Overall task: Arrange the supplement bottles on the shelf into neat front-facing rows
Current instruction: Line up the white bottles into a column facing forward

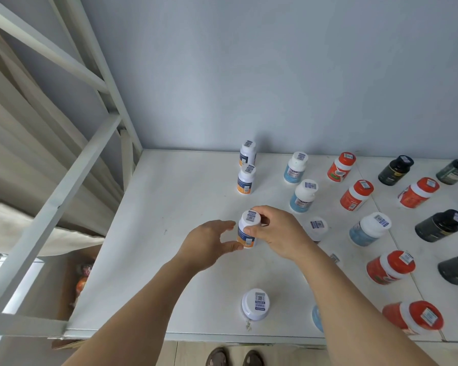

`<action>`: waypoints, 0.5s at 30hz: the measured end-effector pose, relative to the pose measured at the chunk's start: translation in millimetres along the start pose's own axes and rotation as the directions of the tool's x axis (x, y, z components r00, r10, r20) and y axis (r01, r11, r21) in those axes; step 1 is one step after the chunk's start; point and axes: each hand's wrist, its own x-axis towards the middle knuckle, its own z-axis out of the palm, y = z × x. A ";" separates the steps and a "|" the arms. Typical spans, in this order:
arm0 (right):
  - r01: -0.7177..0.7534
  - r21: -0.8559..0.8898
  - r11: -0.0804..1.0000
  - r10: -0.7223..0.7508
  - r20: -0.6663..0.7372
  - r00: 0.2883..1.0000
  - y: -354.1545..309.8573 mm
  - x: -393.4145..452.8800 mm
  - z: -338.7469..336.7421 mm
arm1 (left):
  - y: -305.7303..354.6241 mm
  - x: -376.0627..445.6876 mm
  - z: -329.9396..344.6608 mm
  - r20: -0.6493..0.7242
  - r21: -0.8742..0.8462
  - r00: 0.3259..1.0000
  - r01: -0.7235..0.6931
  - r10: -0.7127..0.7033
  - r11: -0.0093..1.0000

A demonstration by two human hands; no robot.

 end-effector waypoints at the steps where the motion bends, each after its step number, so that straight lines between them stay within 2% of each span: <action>1: -0.010 -0.007 1.000 0.010 0.007 1.000 1.1 -1.7 2.3 | -0.7 -1.2 0.1 -0.005 0.017 1.000 -0.015 0.015 1.000; 15: -0.103 -0.056 0.993 0.104 0.008 0.995 8.7 -27.4 12.2 | -9.8 -0.9 -1.3 0.007 0.029 0.994 -0.108 0.108 0.994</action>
